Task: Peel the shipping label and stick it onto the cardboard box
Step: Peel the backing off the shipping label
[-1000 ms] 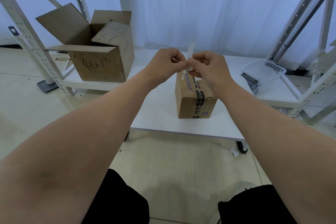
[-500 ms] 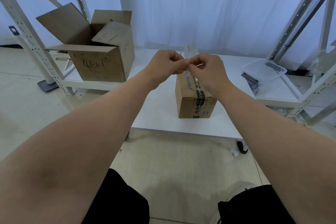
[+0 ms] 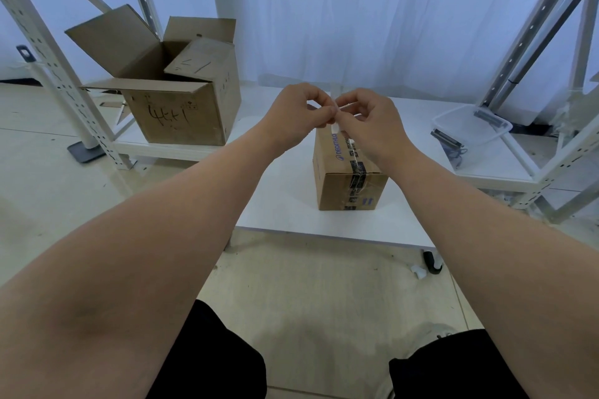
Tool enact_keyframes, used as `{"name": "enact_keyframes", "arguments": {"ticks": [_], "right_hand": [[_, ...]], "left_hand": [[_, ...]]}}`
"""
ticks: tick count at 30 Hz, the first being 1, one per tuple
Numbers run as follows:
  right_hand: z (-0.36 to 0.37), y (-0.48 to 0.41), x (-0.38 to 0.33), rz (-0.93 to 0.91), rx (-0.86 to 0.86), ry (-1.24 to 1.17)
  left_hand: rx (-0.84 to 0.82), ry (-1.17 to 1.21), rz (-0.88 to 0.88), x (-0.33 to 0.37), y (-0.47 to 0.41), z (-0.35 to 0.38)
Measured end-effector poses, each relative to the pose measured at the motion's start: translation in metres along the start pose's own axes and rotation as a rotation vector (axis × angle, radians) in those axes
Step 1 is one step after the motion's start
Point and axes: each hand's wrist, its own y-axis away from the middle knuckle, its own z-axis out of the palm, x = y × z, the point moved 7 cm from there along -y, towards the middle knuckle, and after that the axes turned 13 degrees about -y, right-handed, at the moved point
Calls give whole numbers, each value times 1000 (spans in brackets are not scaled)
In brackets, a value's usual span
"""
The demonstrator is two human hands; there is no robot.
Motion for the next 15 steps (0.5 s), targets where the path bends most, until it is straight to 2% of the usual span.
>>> {"name": "enact_keyframes", "arguments": {"ticks": [5,9,13,15], "right_hand": [[-1,1,-2,-23,8,20],[-1,1,-3,-25,23,36],[-2,-1,0,-25,25,58],[-2,-2,0,-42,26,88]], "left_hand": [[9,-159,44,3,1,-1],[-17,-194,36,1,0,2],[-35,-151,13,-1,0,3],[-26,1,-22,-3,0,2]]}}
